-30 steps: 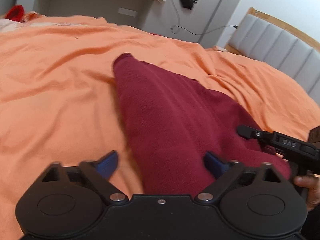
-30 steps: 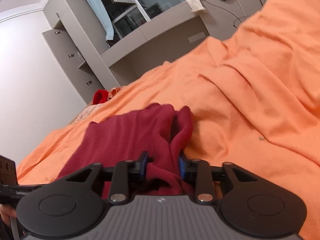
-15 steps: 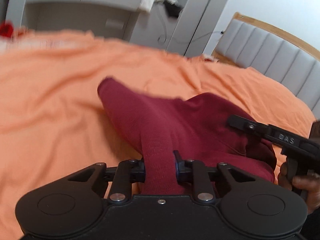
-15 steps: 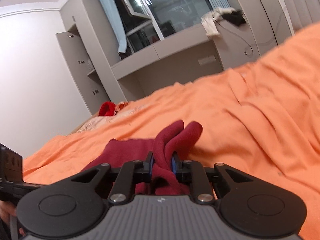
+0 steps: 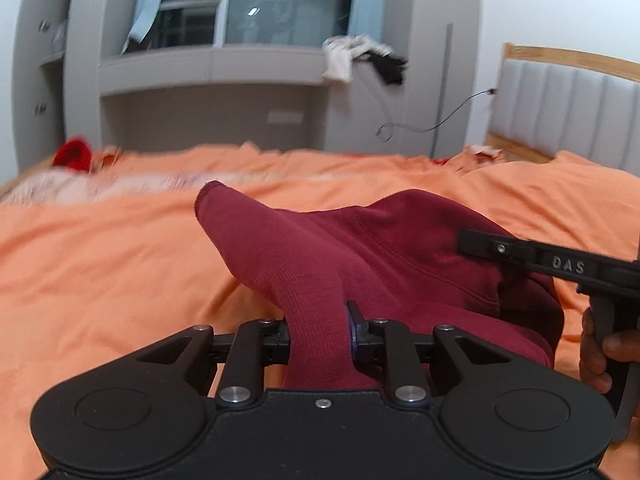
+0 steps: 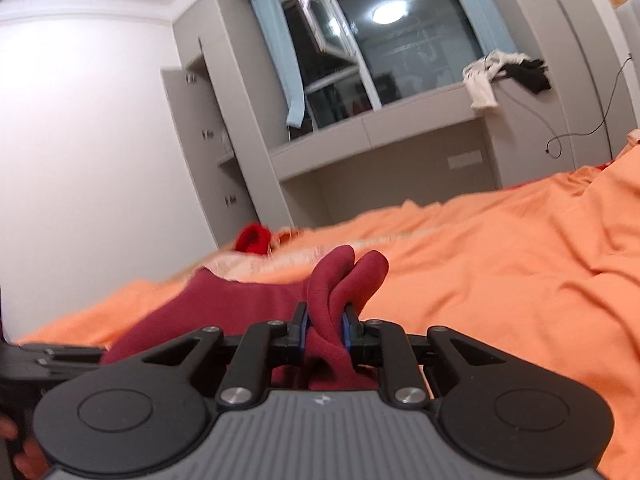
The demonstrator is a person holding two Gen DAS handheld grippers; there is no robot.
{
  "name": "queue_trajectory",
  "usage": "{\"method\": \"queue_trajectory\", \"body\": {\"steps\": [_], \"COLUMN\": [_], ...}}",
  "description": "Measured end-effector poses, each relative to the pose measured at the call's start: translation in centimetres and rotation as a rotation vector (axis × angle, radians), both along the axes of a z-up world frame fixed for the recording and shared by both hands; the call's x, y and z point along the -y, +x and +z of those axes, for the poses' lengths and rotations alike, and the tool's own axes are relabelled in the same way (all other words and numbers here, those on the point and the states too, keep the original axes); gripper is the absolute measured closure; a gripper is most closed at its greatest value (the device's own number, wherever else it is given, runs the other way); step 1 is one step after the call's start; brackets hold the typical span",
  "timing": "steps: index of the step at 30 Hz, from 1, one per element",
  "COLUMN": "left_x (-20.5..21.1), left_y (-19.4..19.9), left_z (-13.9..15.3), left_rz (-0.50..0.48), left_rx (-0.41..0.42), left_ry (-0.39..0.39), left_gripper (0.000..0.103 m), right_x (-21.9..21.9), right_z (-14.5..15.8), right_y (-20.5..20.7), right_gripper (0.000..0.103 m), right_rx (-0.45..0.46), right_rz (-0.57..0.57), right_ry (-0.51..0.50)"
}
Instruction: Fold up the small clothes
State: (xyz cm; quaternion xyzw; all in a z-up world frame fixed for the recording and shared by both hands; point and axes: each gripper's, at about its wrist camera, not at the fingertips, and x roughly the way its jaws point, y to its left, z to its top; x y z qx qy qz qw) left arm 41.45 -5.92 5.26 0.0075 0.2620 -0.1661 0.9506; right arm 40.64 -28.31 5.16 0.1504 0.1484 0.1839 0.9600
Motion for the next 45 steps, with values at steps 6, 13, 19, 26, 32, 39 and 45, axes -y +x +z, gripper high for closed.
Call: {"method": "queue_trajectory", "body": {"steps": [6, 13, 19, 26, 32, 39, 45], "left_x": [0.3, 0.0, 0.0, 0.3, 0.5, 0.3, -0.8], "left_y": [0.8, -0.9, -3.3, -5.6, -7.1, -8.9, -10.8], "left_z": [-2.1, -1.7, -1.1, -1.1, -1.2, -0.5, 1.0], "left_rz": [0.02, 0.071, 0.082, 0.089, 0.09, 0.099, 0.098], "left_rx": [-0.037, -0.037, 0.005, 0.016, 0.028, 0.046, 0.036], "left_ry": [0.096, 0.098, 0.122, 0.137, 0.168, 0.177, 0.092], "left_gripper": [0.069, 0.041, 0.025, 0.023, 0.023, 0.014, 0.004], "right_x": [-0.4, 0.0, -0.4, -2.4, -3.5, -4.1, -3.5], "right_z": [-2.7, -2.9, -1.7, -1.2, -1.2, -1.1, -0.4], "right_y": [2.0, 1.0, -1.6, -4.6, -6.0, -7.2, -10.0], "right_gripper": [0.084, 0.044, 0.014, 0.007, 0.003, 0.001, 0.001], "right_rx": [-0.114, -0.169, -0.168, -0.154, -0.121, -0.087, -0.024], "right_rz": [-0.025, -0.034, 0.004, 0.052, 0.021, -0.006, -0.077], "right_ry": [-0.045, -0.052, -0.095, -0.221, -0.329, -0.385, -0.344]}}
